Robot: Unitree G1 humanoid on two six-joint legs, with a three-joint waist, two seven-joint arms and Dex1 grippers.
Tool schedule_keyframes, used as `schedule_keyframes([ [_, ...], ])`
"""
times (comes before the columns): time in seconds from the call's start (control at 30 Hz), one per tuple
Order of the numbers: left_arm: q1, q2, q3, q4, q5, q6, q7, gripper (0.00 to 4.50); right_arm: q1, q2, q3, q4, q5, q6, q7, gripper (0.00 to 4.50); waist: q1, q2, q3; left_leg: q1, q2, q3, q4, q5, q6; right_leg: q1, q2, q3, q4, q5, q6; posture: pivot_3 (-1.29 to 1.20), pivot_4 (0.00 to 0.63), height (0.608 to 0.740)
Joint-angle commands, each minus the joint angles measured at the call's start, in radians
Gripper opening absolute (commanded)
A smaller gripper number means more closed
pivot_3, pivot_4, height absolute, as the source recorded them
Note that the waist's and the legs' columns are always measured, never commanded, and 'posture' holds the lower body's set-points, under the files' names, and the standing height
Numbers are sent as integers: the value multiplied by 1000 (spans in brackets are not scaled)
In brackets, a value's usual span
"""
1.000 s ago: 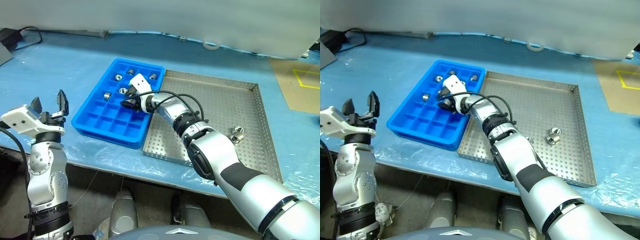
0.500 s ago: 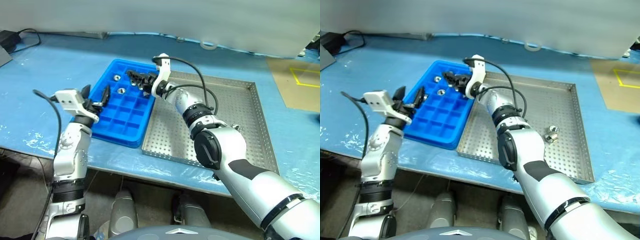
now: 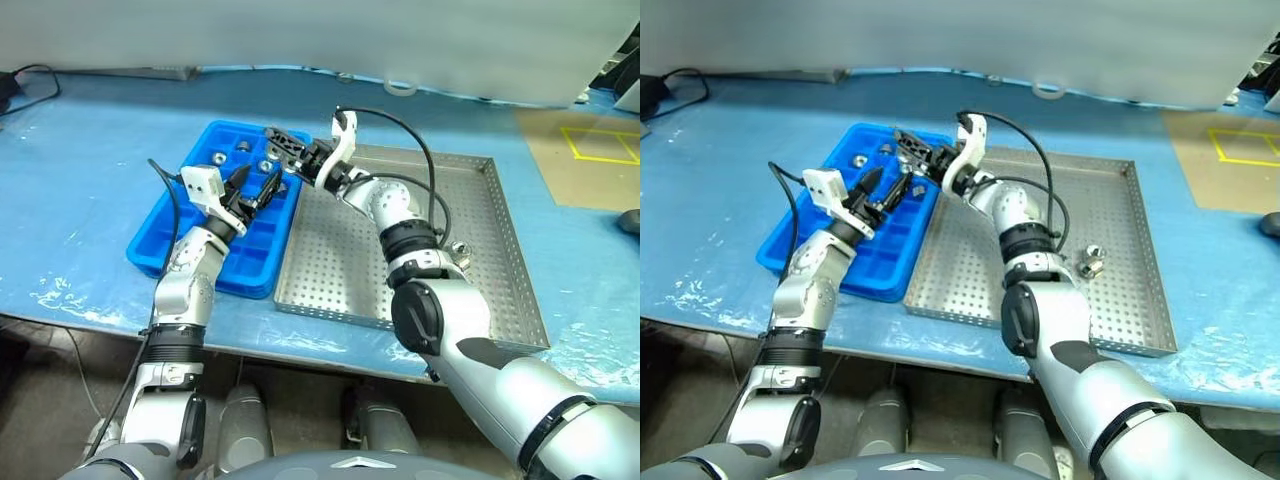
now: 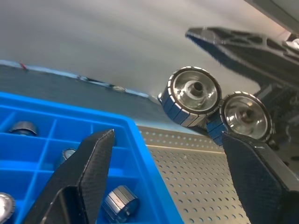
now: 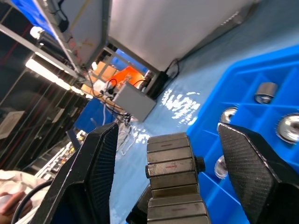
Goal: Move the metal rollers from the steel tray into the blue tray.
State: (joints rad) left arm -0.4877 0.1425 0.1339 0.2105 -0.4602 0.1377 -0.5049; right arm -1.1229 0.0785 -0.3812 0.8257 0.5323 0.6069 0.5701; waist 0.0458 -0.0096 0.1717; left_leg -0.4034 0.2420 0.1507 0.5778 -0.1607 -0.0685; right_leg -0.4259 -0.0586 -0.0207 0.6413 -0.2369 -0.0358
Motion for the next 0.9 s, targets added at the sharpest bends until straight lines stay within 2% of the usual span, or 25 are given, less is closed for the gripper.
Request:
schedule_keyframes([
  [0.03,-48,-38,11,-9,-87,38,-59,3942,3,8,25,-115,33,30,-11,3519,-8,0,0,0,0,0,0,0,0,0,0,0,0,0,0,-285,150,740],
  [0.5,-76,-102,24,0,-206,182,-156,3942,35,10,53,-182,42,56,-26,3519,-32,0,0,2,0,1,-1,0,0,0,0,2,0,0,0,-299,150,740],
  [0.7,-48,-122,61,-57,-316,270,-190,3942,53,15,68,-195,38,58,-28,3519,-32,0,0,2,-1,1,-1,0,0,0,0,2,0,0,0,-300,150,740],
  [0.9,-8,-119,55,-99,-353,325,-210,3942,80,23,91,-206,30,56,-35,3519,-32,0,0,5,-1,1,-2,0,0,2,0,2,-1,0,-1,-298,150,740],
])
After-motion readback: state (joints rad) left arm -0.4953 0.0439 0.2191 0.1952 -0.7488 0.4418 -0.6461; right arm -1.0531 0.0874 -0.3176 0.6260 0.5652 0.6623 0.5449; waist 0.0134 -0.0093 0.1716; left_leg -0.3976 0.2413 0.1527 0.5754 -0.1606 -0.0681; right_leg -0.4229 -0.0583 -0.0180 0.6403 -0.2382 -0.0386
